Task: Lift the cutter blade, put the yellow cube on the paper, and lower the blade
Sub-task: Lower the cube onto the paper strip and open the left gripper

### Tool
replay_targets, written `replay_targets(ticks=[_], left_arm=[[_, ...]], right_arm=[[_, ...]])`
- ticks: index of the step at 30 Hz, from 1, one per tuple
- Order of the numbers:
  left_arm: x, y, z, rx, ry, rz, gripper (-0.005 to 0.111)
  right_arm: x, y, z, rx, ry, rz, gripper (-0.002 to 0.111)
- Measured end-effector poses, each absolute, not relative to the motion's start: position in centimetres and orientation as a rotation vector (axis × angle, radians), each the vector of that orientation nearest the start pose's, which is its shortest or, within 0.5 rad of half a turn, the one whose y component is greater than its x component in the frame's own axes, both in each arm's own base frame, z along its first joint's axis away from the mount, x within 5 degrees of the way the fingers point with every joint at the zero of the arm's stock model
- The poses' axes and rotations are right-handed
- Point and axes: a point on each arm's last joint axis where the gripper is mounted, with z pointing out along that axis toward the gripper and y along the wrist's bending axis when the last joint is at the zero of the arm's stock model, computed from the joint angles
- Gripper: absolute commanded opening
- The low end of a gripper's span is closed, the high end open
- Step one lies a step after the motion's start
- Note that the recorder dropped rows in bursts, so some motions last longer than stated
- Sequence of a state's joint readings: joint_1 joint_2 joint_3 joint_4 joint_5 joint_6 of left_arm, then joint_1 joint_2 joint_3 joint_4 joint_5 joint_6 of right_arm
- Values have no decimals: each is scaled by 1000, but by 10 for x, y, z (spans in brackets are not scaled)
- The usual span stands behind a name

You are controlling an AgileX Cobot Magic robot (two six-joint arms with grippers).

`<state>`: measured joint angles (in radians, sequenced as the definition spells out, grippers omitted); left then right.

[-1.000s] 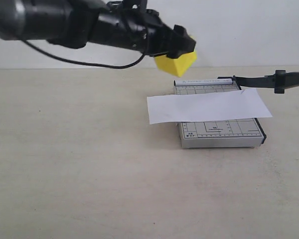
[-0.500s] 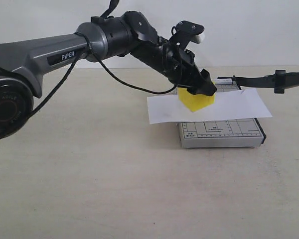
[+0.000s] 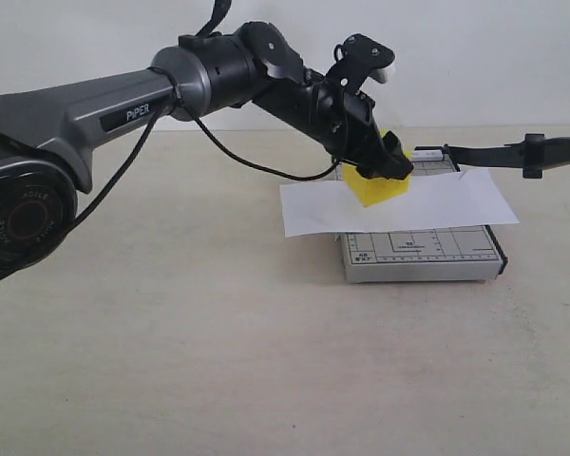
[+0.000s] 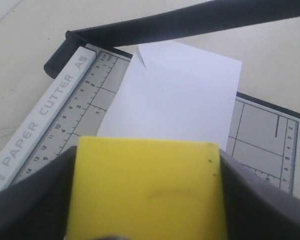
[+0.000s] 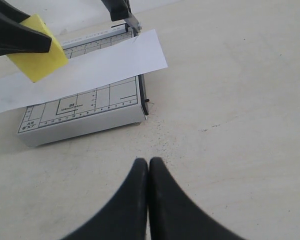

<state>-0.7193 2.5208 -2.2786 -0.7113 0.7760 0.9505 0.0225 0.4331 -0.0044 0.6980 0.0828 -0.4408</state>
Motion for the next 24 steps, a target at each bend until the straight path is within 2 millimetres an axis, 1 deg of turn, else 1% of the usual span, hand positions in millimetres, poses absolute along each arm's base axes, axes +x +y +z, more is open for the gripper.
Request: replay_targets(ticks=[7,8,10,14,15,17,18,19,20,21,22,24], left_arm=[[395,-400,167,1479,1892,-698,4],[394,-400,158,1490,1909,-703,4],[394,-401,151,1499,1922,-703,4],[389,-408,151,1536,1874,-689,4],[387,-410,151,1542,1868,-689,6],[385,-413,152,1547,1855,-684,17],[385,-413,152,1546,1853,-682,28],[385,-413,152,1541,1851,-678,35],[386,-413,151,1536,1850,-675,50],[387,-413,150,1526,1848,-669,59],[387,-414,151,1519,1845,-665,70],[389,-414,151,1493,1841,-658,86]], right_arm=[[87,7,177,196,1973,233,0],[87,7,177,196,1973,233,0],[87,7,177,196,1973,233,0],[87,7,177,196,1973,233,0],[87,7,177,196,1973,233,0],[87,7,177,196,1973,233,0],[87,7,177,196,1973,233,0],[87,7,177,194,1973,232,0],[87,7,177,194,1973,232,0],[87,7,177,194,1973,232,0],[87,7,177,194,1973,232,0],[87,7,177,194,1973,232,0]])
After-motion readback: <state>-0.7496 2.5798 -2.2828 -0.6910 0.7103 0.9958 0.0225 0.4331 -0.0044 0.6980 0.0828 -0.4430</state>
